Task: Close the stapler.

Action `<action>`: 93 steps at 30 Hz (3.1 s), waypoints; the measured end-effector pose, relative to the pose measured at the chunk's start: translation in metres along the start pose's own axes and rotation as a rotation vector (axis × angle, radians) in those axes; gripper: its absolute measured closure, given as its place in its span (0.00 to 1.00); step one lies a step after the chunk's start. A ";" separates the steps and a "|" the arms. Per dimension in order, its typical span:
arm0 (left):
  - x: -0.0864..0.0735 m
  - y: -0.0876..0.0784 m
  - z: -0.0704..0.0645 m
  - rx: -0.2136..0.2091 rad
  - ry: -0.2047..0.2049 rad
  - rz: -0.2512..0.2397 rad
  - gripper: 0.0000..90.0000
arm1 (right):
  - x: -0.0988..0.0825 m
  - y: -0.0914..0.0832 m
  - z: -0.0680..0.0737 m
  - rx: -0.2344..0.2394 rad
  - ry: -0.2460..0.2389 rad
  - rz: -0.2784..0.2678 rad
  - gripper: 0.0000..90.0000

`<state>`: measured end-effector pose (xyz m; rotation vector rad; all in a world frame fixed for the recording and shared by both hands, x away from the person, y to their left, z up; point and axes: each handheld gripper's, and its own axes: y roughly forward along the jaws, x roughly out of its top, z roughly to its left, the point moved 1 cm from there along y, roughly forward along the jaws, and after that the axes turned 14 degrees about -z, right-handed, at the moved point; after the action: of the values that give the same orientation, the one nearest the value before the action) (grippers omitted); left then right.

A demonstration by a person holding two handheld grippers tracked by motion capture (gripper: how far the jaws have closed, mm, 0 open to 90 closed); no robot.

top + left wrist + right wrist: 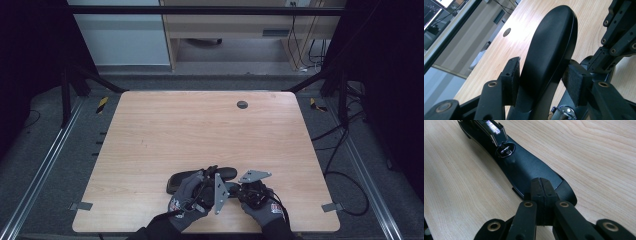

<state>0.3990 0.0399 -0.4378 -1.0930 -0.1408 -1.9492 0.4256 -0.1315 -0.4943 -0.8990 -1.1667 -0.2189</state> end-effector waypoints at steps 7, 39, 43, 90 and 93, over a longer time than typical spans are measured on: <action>-0.001 0.003 -0.004 -0.012 0.026 0.012 0.54 | 0.000 0.000 0.000 0.002 -0.001 -0.001 1.00; -0.007 0.010 -0.016 -0.047 0.081 0.029 0.53 | 0.000 0.000 0.001 0.001 -0.001 -0.008 1.00; -0.007 0.011 -0.017 -0.050 0.086 0.038 0.53 | 0.000 0.001 0.001 0.001 -0.001 -0.008 1.00; 0.010 -0.018 0.008 -0.114 -0.123 -0.098 0.43 | 0.000 -0.020 -0.024 -0.098 0.043 -0.074 0.82; 0.009 -0.021 0.013 -0.106 -0.139 -0.100 0.43 | 0.000 -0.021 -0.026 -0.100 0.043 -0.081 0.83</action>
<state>0.3893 0.0534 -0.4173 -1.3138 -0.1718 -1.9875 0.4318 -0.1638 -0.4870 -0.9310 -1.1616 -0.3631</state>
